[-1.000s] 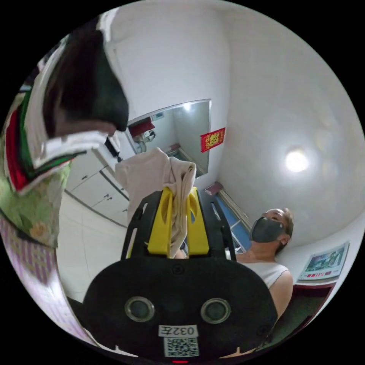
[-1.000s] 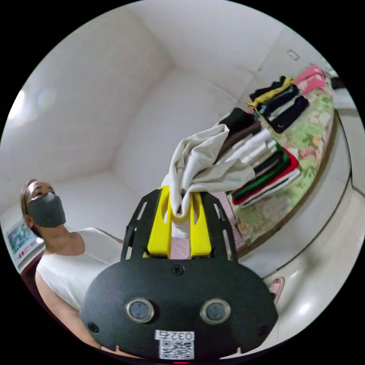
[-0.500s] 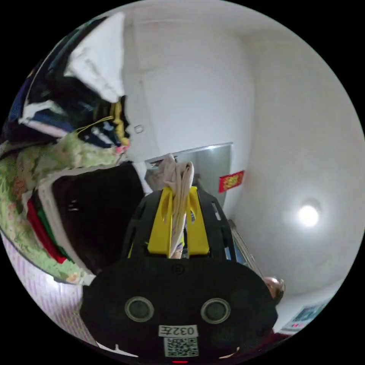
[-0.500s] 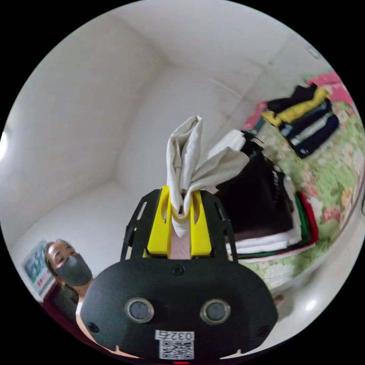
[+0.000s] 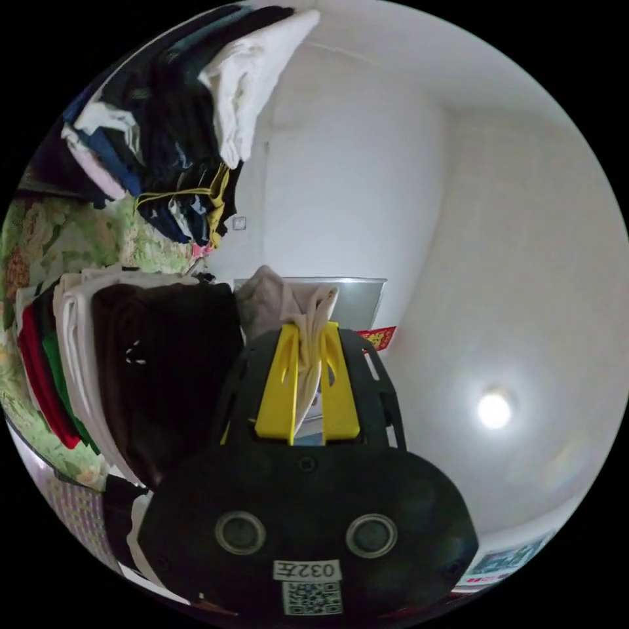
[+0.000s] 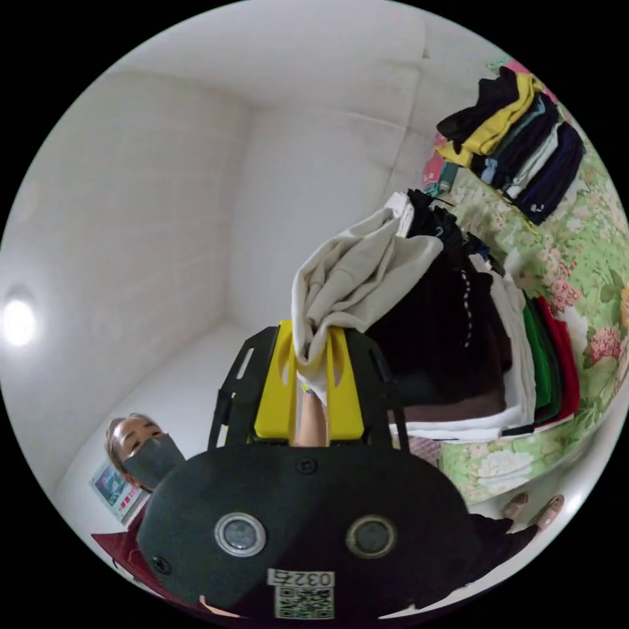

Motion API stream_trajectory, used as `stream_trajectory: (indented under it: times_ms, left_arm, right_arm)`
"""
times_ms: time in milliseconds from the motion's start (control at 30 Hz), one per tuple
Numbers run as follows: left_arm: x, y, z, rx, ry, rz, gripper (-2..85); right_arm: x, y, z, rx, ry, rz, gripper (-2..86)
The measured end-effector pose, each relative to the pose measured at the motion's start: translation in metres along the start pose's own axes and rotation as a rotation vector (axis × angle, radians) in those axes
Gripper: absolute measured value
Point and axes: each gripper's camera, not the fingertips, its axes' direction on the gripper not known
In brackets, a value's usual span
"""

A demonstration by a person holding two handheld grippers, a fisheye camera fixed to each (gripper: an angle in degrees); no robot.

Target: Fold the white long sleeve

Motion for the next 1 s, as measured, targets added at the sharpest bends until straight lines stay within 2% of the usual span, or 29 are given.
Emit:
stream_trajectory:
  times_ms: [100, 167, 200, 233, 267, 300, 433, 500, 567, 600, 667, 700, 767, 867, 900, 1000]
  left_arm:
    - [0.019, 0.008, -0.012, 0.059, -0.12, 0.046, 1.0]
    - [-0.009, 0.011, -0.021, 0.108, -0.312, -0.045, 1.2]
    - [-0.019, 0.011, -0.023, 0.117, -0.34, -0.059, 1.2]
    - [-0.038, 0.01, -0.023, 0.121, -0.309, -0.062, 1.2]
    - [-0.049, 0.012, -0.022, 0.141, -0.202, -0.072, 1.1]
    - [-0.05, 0.013, -0.02, 0.148, -0.165, -0.07, 1.2]
    - [0.014, 0.031, -0.013, 0.205, -0.273, 0.093, 2.0]
    - [0.068, 0.055, -0.013, 0.271, -0.429, 0.234, 0.5]
    - [0.158, 0.103, 0.02, 0.354, -0.714, 0.492, -0.7]
    - [0.179, 0.115, 0.037, 0.357, -0.764, 0.562, -0.7]
    - [0.252, 0.157, 0.129, 0.293, -0.912, 0.814, -0.8]
    - [0.266, 0.165, 0.156, 0.27, -0.958, 0.865, -0.9]
    - [0.302, 0.19, 0.266, 0.2, -1.157, 1.003, -0.9]
    - [0.309, 0.195, 0.384, 0.126, -1.357, 1.066, -0.9]
    - [0.306, 0.195, 0.403, 0.127, -1.396, 1.066, -0.9]
    - [0.256, 0.178, 0.473, 0.144, -1.699, 1.006, -1.0]
  right_arm:
    - [0.02, -0.003, -0.002, 0.012, -0.057, 0.019, 6.6]
    - [0.071, 0.002, -0.006, 0.008, 0.011, 0.127, 6.6]
    - [0.086, 0.005, -0.006, 0.012, 0.005, 0.159, 6.6]
    - [0.115, 0.011, -0.007, 0.026, -0.098, 0.215, 6.7]
    - [0.133, 0.015, -0.004, 0.032, -0.206, 0.25, 6.9]
    - [0.137, 0.015, -0.002, 0.03, -0.239, 0.251, 7.0]
    - [0.111, 0.014, -0.022, 0.075, -0.232, 0.169, 8.4]
    - [0.084, 0.019, -0.045, 0.145, -0.13, 0.091, 6.8]
    - [0.022, 0.021, -0.059, 0.215, 0.137, -0.11, 3.9]
    - [0.003, 0.019, -0.056, 0.219, 0.207, -0.172, 3.2]
    - [-0.077, 0.006, -0.013, 0.182, 0.404, -0.438, 0.1]
    - [-0.097, 0.002, 0.005, 0.153, 0.441, -0.506, -0.1]
    - [-0.16, -0.016, 0.098, -0.022, 0.61, -0.721, -0.7]
    - [-0.205, -0.026, 0.23, -0.24, 0.837, -0.918, -0.9]
    - [-0.208, -0.027, 0.252, -0.259, 0.886, -0.937, -0.9]
    - [-0.19, -0.036, 0.349, -0.387, 1.108, -0.956, -1.0]
